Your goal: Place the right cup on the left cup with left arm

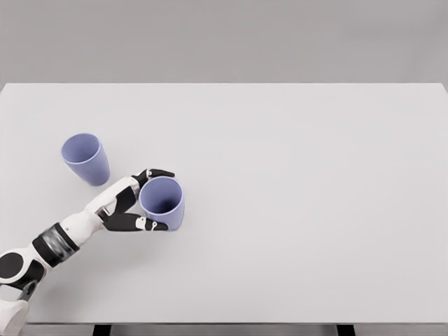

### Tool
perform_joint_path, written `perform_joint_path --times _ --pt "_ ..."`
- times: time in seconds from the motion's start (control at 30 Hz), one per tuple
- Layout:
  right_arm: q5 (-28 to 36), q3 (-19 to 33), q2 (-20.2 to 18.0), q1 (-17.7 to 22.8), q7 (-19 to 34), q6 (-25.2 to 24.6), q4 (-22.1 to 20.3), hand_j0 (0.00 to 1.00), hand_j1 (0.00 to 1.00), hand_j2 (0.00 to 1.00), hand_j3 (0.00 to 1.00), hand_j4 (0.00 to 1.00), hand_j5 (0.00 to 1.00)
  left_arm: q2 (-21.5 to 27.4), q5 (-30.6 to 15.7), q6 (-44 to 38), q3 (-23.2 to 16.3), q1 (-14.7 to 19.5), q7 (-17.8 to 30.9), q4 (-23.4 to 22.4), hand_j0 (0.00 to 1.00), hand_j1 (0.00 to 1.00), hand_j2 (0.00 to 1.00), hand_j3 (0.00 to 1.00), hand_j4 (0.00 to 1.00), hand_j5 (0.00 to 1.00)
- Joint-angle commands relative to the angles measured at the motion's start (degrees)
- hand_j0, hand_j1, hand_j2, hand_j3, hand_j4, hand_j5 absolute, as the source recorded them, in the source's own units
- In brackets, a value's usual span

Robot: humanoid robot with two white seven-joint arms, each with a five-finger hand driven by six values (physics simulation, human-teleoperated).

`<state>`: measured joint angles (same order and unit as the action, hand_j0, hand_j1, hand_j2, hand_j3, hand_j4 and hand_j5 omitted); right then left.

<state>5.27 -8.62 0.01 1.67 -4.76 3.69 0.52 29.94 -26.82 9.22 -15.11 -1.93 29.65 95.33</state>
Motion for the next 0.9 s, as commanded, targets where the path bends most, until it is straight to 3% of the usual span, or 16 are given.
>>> perform_joint_path --times 0.0,0.63,0.87 --pt "0.01 0.00 -0.01 0.00 0.01 0.00 0.01 1.00 1.00 1.00 1.00 1.00 1.00 0.20 -0.60 -0.08 0.08 0.09 -0.03 0.73 0.64 0.64 0.64 0.64 0.64 0.64" --pt "0.01 0.00 -0.01 0.00 0.01 0.09 0.01 1.00 1.00 1.00 1.00 1.00 1.00 2.40 -3.59 -4.47 4.12 0.70 -0.73 5.39 0.64 0.64 0.64 0.64 0.64 0.64" --pt "0.01 0.00 -0.01 0.00 0.01 0.00 0.01 1.00 1.00 1.00 1.00 1.00 1.00 5.74 -6.49 -6.31 5.00 2.11 -0.73 6.27 0.64 0.64 0.64 0.64 0.64 0.64"
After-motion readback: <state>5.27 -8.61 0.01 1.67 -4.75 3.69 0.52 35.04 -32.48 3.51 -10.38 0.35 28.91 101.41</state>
